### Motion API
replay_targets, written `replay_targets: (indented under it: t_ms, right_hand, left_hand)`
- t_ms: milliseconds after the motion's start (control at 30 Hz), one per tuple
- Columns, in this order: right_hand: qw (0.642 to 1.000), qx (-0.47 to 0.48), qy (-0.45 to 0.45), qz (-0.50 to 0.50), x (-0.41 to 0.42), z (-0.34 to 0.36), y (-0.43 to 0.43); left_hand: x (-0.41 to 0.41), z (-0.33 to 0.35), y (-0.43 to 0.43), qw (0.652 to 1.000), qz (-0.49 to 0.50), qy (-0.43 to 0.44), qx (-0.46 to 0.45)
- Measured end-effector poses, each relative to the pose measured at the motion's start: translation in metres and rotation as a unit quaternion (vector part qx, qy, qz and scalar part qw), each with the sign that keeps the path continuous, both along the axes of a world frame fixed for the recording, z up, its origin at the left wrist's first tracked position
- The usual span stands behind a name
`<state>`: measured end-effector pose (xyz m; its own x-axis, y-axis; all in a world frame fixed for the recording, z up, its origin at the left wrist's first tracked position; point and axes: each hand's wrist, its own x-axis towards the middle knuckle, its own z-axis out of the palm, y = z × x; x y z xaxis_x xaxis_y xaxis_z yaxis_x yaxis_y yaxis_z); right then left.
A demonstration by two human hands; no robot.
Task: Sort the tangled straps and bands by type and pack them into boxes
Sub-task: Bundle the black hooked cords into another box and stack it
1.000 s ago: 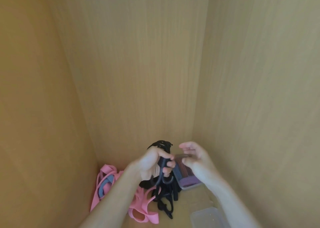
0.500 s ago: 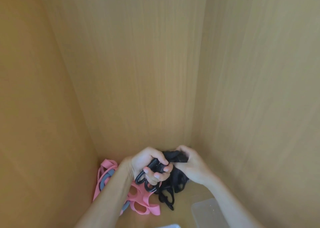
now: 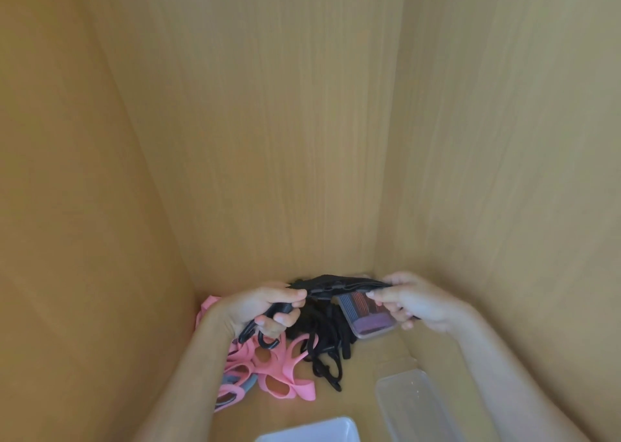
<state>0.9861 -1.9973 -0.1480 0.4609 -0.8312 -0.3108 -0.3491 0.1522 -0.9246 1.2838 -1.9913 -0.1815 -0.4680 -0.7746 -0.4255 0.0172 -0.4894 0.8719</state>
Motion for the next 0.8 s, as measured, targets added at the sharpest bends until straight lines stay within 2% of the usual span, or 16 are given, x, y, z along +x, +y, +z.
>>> replay_targets:
  t_ms: [33,100,200,300,533,633,800]
  right_hand:
    - [1.000,0.023,-0.018,-0.007,-0.001,0.002,0.001]
    - [0.998,0.049,-0.044,-0.008,0.000,0.002,0.003]
    - [0.990,0.083,-0.112,0.010,0.007,0.000,0.010]
    - [0.979,0.115,-0.169,0.006,0.021,-0.005,0.024]
    - [0.965,0.118,-0.223,-0.069,0.066,-0.018,0.059]
    - [0.971,0.086,-0.208,-0.075,0.087,-0.024,0.074]
    - [0.993,-0.001,-0.111,-0.033,0.104,-0.042,0.089]
  left_hand:
    - [-0.001,0.000,0.002,0.999,0.024,-0.036,-0.022]
    - [0.001,0.000,0.006,0.996,0.047,-0.052,-0.060]
    - [-0.005,0.006,0.016,0.993,0.037,-0.005,-0.112]
    - [-0.016,0.005,0.018,0.982,0.147,0.028,-0.119]
    - [-0.042,0.001,0.018,0.920,0.364,-0.010,-0.145]
    - [-0.050,0.001,0.016,0.902,0.416,-0.003,-0.116]
    - [-0.051,0.004,0.014,0.893,0.446,0.051,-0.039]
